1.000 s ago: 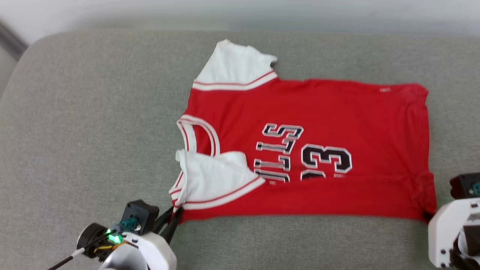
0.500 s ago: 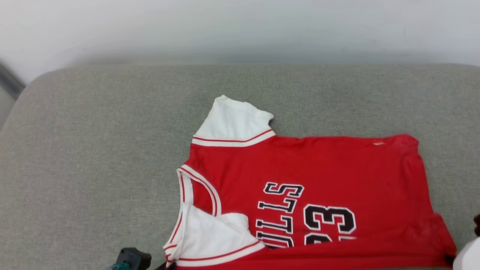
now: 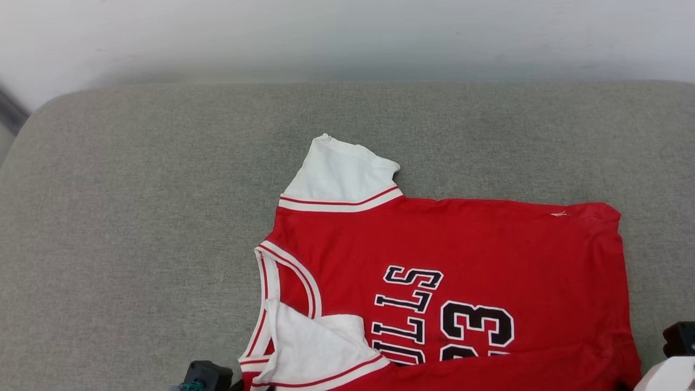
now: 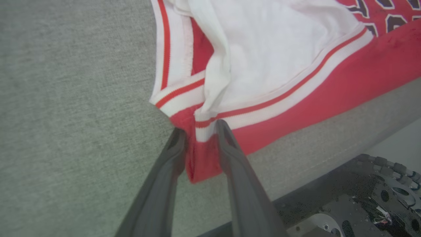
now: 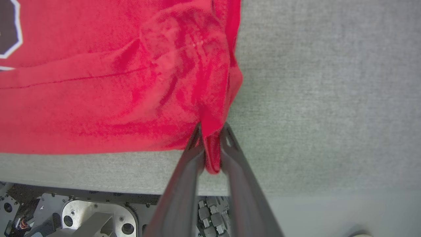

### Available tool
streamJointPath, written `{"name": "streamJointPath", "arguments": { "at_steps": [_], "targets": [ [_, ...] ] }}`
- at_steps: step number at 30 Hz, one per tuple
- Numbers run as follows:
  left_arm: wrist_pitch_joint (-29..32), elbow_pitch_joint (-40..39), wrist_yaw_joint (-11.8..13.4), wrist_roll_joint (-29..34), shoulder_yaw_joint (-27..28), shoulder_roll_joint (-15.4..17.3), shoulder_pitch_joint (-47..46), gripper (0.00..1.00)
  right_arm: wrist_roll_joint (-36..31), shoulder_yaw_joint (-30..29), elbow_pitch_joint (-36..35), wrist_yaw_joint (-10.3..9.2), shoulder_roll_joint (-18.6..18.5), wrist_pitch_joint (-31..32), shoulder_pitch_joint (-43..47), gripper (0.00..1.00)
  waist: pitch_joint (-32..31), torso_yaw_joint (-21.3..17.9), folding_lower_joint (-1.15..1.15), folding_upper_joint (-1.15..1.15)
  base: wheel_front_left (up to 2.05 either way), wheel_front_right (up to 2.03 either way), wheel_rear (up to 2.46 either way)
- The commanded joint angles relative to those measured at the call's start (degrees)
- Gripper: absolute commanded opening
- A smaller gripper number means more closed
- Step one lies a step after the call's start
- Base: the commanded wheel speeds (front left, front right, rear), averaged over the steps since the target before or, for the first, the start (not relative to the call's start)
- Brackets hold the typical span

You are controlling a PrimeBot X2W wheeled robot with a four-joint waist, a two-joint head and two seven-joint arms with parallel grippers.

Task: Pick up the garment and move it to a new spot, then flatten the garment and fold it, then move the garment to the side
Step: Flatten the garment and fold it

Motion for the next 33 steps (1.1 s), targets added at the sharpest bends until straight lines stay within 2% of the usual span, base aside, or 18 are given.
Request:
{"name": "streamJointPath", "arguments": {
  "at_steps": [1, 8, 13, 19, 22, 27, 33],
  "targets": [
    [-0.45, 0.16, -0.13, 0.03, 0.23, -0.31, -0.67, 1.00, 0.15, 0.27, 0.14, -0.04, 0.23, -0.43, -0.70, 1.00, -0.21, -0.04, 0.00, 0.00, 0.00, 0.00, 0.00],
    [-8.24, 0.43, 0.29, 0.30, 3.19, -1.46, -1.46, 1.00, 2.35, 0.60, -1.39, -0.03, 0.36, -7.16, -4.10, 1.00, -2.18, -0.49, 0.00, 0.00, 0.00, 0.00, 0.00],
    [-17.61, -0.67, 1.31, 1.70, 6.92, -2.71, -2.45, 1.00, 2.25, 1.45, -4.52, -0.04, -0.25, -14.90, -6.41, 1.00, -3.70, -0.96, 0.00, 0.00, 0.00, 0.00, 0.00],
    [-20.31, -5.27, 2.19, 5.07, 13.27, -6.17, -2.27, 1.00, 1.95, 2.48, -6.34, -0.03, 0.84, -26.85, -8.05, 1.00, -4.32, -1.50, 0.00, 0.00, 0.00, 0.00, 0.00],
    [-20.32, -8.43, 1.18, 8.40, 17.21, -8.61, -1.31, 1.00, 0.64, 2.62, -6.56, -0.04, 1.38, -34.14, -8.68, 1.00, -3.97, -1.74, 0.00, 0.00, 0.00, 0.00, 0.00],
    [-20.27, -10.69, -2.32, 11.78, 22.46, -12.43, -0.23, 1.00, -0.18, 3.93, -6.13, -0.04, 3.16, -43.93, -9.34, 1.00, -2.72, -2.53, 0.00, 0.00, 0.00, 0.00, 0.00],
    [-20.28, -9.10, -6.51, 15.48, 25.17, -13.16, -2.97, 1.00, -0.95, 6.00, -5.18, -0.03, 4.26, -48.65, -10.34, 1.00, 0.09, -4.69, 0.00, 0.00, 0.00, 0.00, 0.00]
  ]
}}
